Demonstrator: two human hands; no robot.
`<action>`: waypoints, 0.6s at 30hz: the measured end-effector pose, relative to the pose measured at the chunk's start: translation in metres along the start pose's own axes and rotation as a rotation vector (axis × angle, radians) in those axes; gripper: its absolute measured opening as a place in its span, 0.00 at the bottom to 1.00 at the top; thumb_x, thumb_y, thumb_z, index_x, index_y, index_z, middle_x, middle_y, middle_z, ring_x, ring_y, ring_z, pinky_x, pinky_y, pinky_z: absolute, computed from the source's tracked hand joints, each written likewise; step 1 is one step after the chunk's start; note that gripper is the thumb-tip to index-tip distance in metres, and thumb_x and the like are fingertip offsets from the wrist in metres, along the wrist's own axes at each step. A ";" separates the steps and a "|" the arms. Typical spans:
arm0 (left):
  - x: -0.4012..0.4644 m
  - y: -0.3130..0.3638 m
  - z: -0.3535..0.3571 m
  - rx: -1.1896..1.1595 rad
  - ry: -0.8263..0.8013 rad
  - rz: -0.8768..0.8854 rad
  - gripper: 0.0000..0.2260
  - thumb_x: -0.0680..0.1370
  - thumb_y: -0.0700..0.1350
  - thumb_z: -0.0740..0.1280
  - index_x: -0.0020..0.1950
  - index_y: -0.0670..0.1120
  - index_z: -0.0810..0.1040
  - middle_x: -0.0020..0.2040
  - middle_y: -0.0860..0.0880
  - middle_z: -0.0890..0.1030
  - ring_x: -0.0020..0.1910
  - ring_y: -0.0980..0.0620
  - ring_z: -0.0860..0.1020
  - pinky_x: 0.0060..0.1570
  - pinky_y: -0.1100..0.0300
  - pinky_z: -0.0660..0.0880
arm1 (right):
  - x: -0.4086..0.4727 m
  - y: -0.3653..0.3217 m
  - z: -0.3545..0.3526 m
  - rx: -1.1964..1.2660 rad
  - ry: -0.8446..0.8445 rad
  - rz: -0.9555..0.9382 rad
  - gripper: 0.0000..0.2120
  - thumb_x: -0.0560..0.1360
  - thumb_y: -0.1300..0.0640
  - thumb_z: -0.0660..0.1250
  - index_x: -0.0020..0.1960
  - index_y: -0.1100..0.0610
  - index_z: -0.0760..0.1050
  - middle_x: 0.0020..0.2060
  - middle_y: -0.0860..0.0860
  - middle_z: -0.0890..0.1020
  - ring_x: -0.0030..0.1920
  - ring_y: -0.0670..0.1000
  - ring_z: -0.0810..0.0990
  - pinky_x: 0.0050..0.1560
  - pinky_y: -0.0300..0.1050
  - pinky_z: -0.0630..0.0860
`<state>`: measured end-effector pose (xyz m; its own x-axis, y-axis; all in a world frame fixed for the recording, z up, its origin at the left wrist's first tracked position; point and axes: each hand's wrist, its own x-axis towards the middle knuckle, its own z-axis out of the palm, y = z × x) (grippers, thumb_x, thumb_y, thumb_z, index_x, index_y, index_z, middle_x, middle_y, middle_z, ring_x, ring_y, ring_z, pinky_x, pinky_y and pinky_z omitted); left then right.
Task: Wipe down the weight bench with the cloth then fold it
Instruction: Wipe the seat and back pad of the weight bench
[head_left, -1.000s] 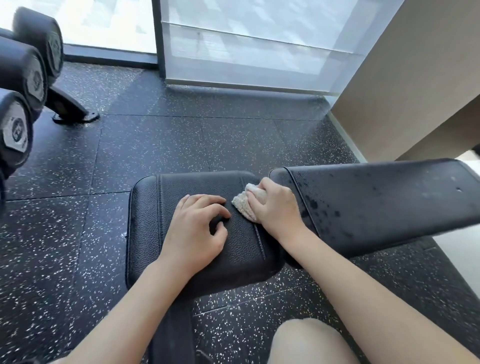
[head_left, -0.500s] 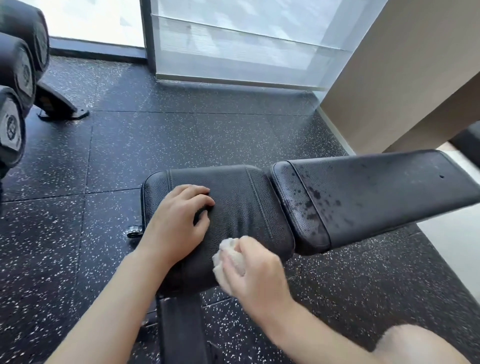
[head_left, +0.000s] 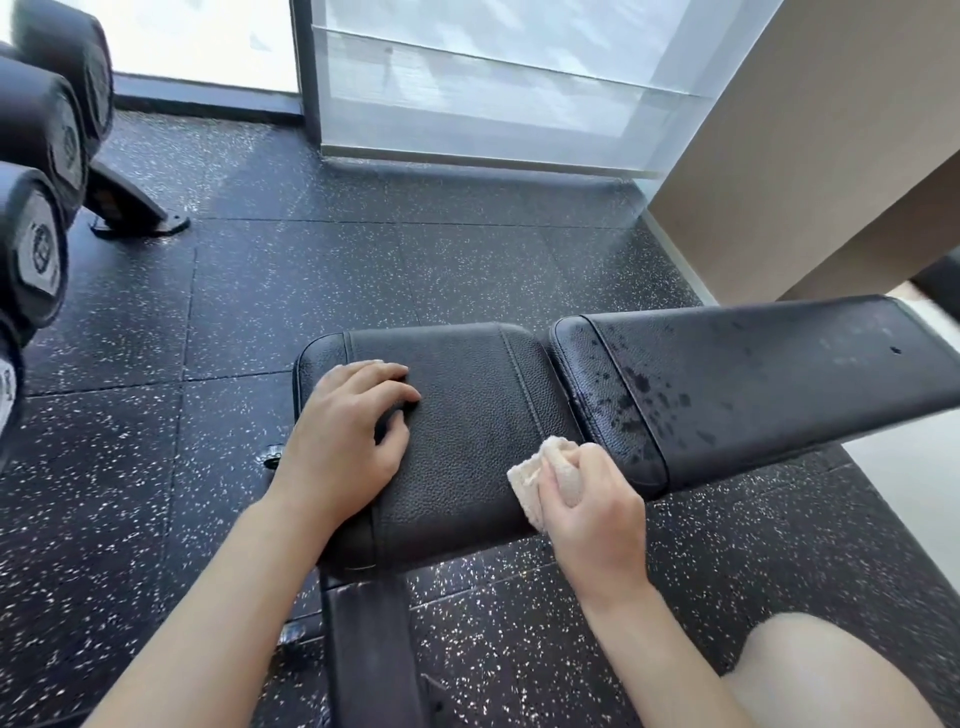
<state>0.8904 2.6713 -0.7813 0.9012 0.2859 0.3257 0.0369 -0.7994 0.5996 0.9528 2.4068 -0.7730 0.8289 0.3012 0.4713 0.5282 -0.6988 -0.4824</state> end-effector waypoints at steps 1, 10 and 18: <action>-0.001 0.001 0.001 0.001 0.008 -0.002 0.11 0.76 0.44 0.66 0.55 0.49 0.85 0.63 0.52 0.83 0.68 0.47 0.76 0.72 0.50 0.68 | -0.001 -0.005 0.003 -0.008 0.000 0.003 0.09 0.78 0.52 0.70 0.45 0.55 0.72 0.40 0.42 0.75 0.37 0.41 0.70 0.38 0.37 0.72; 0.001 -0.002 0.002 -0.026 0.121 -0.058 0.09 0.75 0.42 0.67 0.50 0.46 0.86 0.59 0.50 0.83 0.64 0.46 0.76 0.70 0.60 0.67 | -0.025 -0.102 0.044 0.176 -0.153 -0.271 0.09 0.72 0.56 0.70 0.49 0.52 0.71 0.39 0.49 0.76 0.36 0.54 0.78 0.35 0.49 0.77; -0.005 -0.013 -0.014 -0.020 0.105 -0.157 0.12 0.75 0.46 0.68 0.56 0.48 0.85 0.66 0.50 0.80 0.68 0.49 0.73 0.73 0.68 0.57 | 0.064 -0.046 0.037 -0.025 -0.191 -0.153 0.10 0.77 0.52 0.69 0.41 0.54 0.71 0.35 0.50 0.78 0.34 0.55 0.79 0.32 0.42 0.70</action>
<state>0.8790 2.6881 -0.7806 0.8351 0.4608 0.3004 0.1641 -0.7301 0.6634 0.9883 2.4823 -0.7479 0.7605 0.5205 0.3882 0.6477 -0.6506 -0.3966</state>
